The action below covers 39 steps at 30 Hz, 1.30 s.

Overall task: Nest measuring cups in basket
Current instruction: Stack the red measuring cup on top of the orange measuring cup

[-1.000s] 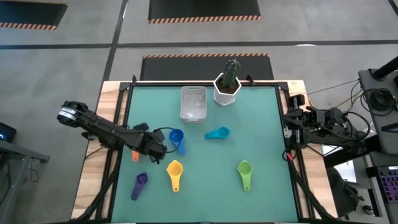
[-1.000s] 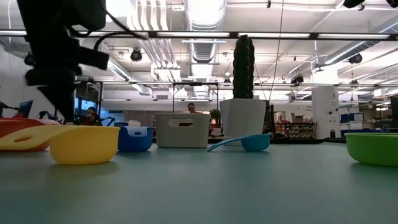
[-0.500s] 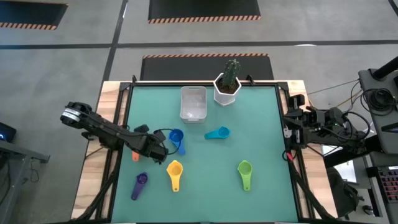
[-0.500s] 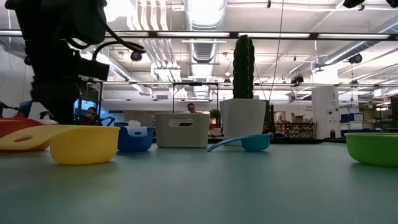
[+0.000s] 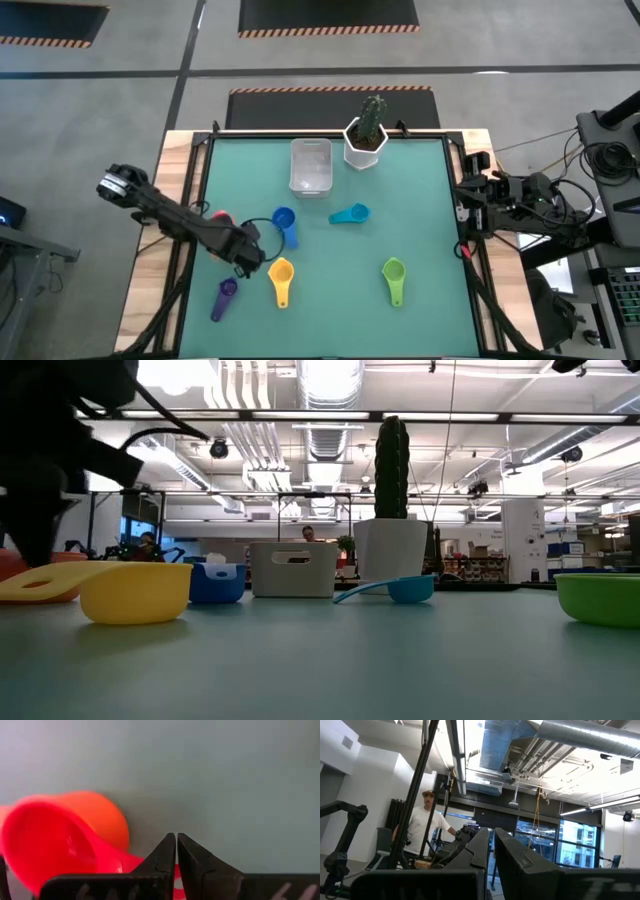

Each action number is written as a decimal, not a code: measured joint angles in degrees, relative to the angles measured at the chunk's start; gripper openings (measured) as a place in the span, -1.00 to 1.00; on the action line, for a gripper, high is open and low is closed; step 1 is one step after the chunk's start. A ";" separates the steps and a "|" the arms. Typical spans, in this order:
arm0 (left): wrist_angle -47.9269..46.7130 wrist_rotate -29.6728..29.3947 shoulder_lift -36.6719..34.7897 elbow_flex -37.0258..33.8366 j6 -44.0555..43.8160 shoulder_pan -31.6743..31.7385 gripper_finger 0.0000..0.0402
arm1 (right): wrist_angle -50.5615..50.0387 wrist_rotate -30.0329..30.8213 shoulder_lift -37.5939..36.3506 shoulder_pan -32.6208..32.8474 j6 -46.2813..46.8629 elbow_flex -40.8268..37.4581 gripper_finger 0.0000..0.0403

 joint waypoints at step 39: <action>-4.34 -2.95 -0.11 -0.15 -13.39 -10.80 -1.00 | -0.33 -0.01 0.00 0.01 0.03 0.01 -0.91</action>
